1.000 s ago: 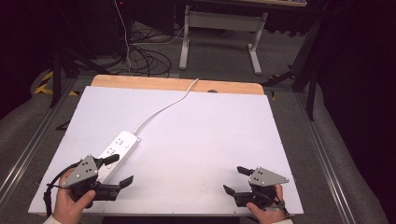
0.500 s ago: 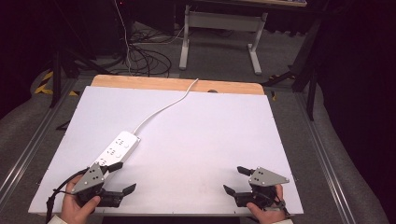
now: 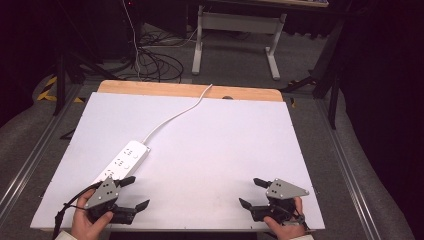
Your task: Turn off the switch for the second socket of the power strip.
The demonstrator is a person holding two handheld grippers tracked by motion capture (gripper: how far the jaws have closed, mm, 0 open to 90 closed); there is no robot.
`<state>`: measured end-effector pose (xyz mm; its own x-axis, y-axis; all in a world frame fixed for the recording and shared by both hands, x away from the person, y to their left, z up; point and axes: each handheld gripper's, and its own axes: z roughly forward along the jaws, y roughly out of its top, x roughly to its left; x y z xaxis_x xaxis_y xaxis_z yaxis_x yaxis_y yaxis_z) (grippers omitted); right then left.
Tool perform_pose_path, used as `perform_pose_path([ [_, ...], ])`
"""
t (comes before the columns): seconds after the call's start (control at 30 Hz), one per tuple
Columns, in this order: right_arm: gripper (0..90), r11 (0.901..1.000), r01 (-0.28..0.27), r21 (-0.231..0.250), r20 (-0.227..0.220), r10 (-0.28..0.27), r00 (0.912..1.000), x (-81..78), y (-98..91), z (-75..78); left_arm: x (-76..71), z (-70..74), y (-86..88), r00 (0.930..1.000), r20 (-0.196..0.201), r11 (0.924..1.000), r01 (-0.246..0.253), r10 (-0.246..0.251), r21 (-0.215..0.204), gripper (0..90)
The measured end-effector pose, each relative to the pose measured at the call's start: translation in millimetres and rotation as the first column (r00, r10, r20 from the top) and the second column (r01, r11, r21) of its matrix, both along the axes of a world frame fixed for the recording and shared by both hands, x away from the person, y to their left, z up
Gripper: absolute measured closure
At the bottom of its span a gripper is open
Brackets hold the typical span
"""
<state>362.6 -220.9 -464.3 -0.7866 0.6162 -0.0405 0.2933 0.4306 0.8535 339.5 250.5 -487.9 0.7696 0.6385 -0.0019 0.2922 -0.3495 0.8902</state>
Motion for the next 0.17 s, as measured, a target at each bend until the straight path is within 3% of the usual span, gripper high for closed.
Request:
perform_pose_path([
  [0.17,20.9,1.0,0.002,0.001,0.001,-0.002,1.0,0.0,-0.2,0.3,-1.2,1.2,1.8,0.9997,0.023,0.9998,0.012,-0.012,-0.015,13.6],
])
